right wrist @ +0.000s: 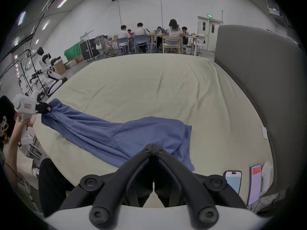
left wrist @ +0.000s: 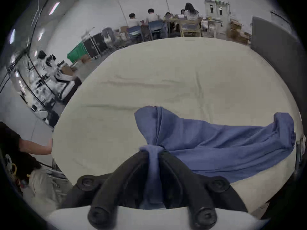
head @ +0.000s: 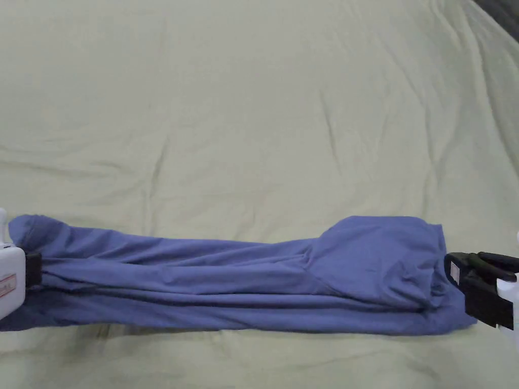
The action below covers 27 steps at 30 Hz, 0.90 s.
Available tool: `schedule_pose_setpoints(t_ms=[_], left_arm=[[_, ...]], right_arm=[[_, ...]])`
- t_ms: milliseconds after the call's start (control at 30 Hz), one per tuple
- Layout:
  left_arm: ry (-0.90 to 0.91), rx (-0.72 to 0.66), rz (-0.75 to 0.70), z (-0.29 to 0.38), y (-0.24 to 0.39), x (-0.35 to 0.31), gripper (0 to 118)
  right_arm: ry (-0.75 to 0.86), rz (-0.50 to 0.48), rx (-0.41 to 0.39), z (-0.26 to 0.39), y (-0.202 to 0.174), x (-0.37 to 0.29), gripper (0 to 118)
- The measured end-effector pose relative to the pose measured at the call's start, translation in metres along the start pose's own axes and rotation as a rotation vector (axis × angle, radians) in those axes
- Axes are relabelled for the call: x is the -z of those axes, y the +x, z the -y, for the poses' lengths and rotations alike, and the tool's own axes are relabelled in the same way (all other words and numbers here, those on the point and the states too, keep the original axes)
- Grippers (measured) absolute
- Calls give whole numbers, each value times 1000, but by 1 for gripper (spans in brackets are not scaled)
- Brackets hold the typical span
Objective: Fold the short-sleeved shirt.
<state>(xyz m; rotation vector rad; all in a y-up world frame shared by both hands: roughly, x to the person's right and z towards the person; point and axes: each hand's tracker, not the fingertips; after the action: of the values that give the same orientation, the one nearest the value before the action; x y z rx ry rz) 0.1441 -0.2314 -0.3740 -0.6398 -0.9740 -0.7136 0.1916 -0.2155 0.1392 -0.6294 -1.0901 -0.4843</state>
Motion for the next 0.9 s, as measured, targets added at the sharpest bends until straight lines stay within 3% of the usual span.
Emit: schedule_pose_setpoints(t_ms=[133, 267, 400, 533, 567, 633, 667, 700, 767, 867, 900], left_arm=[[15, 54, 111, -14, 70, -20, 3], [-5, 82, 375, -18, 159, -14, 3], [-95, 112, 548, -9, 236, 10, 3], [-164, 132, 521, 7, 264, 39, 5], [-163, 122, 542, 10, 259, 43, 12], [-202, 23, 679, 10, 242, 39, 52], [-222, -22, 700, 7, 231, 30, 67], [-220, -35, 680, 4, 220, 19, 75], [-95, 32, 625, -8, 188, -23, 76], [39, 26, 463, -23, 152, -48, 111], [43, 33, 423, -28, 150, -47, 113]], right_arm=[[13, 5, 24, 1, 10, -2, 2], [35, 9, 41, 0, 20, -7, 2], [40, 17, 71, -1, 33, -10, 2], [37, 30, 93, 2, 48, -10, 2], [36, 31, 98, 2, 51, -11, 2], [37, 34, 109, 4, 54, -11, 2], [35, 31, 116, 4, 56, -10, 2], [34, 30, 120, 4, 57, -9, 2], [34, 30, 123, 3, 52, -11, 2], [30, 21, 128, 6, 51, -8, 2], [28, 17, 130, 7, 50, -7, 2]])
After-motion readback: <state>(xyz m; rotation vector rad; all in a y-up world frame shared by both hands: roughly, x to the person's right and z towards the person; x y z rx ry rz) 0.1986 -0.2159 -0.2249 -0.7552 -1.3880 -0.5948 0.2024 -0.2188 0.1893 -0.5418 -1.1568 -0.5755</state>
